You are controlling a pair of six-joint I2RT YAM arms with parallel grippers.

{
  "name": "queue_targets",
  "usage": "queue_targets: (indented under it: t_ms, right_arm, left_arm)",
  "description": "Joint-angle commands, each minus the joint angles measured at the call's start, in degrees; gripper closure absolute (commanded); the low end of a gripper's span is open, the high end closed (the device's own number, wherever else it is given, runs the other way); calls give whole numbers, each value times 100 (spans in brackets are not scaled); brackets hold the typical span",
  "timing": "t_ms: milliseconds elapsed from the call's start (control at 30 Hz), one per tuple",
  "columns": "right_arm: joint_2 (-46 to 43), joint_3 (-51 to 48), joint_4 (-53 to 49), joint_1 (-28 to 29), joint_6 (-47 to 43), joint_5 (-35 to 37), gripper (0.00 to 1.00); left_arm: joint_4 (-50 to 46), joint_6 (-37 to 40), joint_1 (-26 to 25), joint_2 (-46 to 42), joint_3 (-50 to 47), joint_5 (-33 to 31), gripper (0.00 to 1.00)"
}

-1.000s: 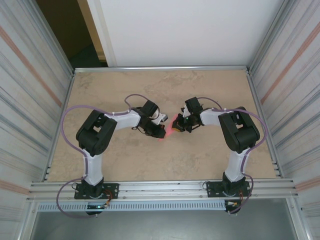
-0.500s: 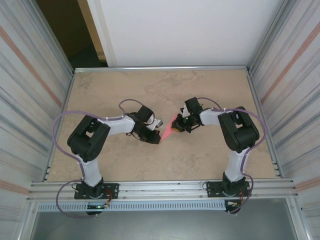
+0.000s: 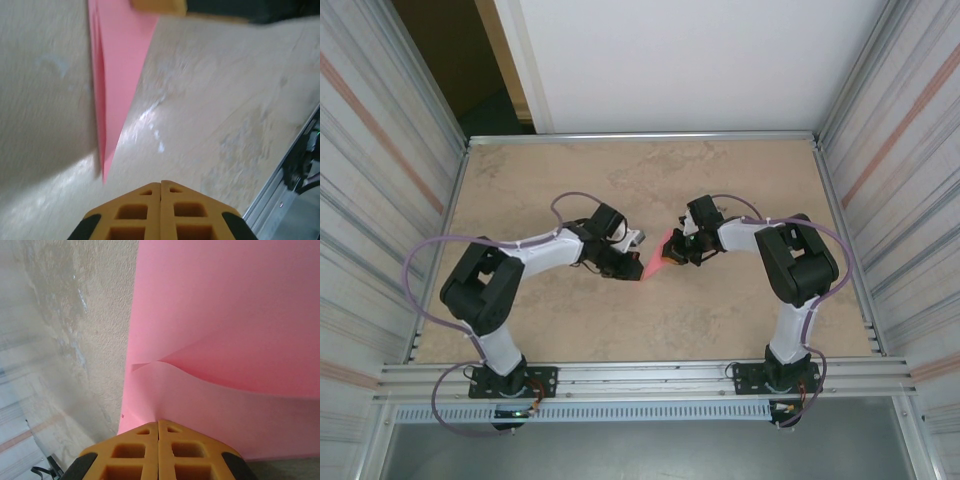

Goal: Fold a paper plane with a square sheet of paper (pick it up from the middle)
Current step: Fold the wing for the fifth time at the center of the table.

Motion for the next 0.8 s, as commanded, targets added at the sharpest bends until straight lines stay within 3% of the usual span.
queue_targets:
  t_ms: [0,200,433,767]
  right_arm:
    - [-19,-194,-385,70,8,195,93]
    - [-56,-178,-334,36,31,123,93]
    - [-199,-166,-296,-60,-6,78,93]
    - [-427,270,-965,-98,-572,672,93]
  left_arm:
    - [311,-439,55,363,322,122,94]
    - [561,-656,-2,974,756,221,96]
    - [161,-656,-19,1352,912,-69,98]
    - [-148,-782,-35,1458,758,-393,98]
